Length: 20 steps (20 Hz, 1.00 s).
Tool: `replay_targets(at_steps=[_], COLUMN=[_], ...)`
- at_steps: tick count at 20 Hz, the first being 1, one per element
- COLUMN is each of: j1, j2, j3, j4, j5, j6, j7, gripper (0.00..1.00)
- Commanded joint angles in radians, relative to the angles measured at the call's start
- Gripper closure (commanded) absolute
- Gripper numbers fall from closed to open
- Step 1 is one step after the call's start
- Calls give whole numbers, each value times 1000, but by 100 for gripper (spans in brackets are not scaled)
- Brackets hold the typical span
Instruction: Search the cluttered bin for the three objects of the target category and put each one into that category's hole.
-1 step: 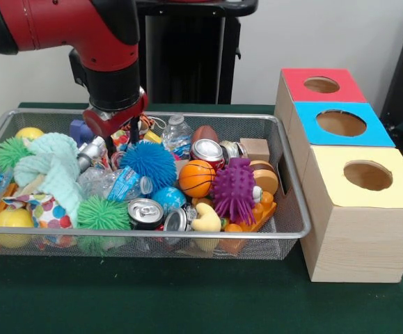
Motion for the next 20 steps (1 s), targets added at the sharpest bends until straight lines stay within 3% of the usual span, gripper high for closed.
replay_targets(at_steps=[1,8,20], j1=[10,32,59], j2=[34,14,-107], j3=[22,-1,-10], j4=[-93,-97,-112], j5=[-58,-52,-30], j6=[7,0,79], j7=[-421,-399,-431], gripper=[0,0,0])
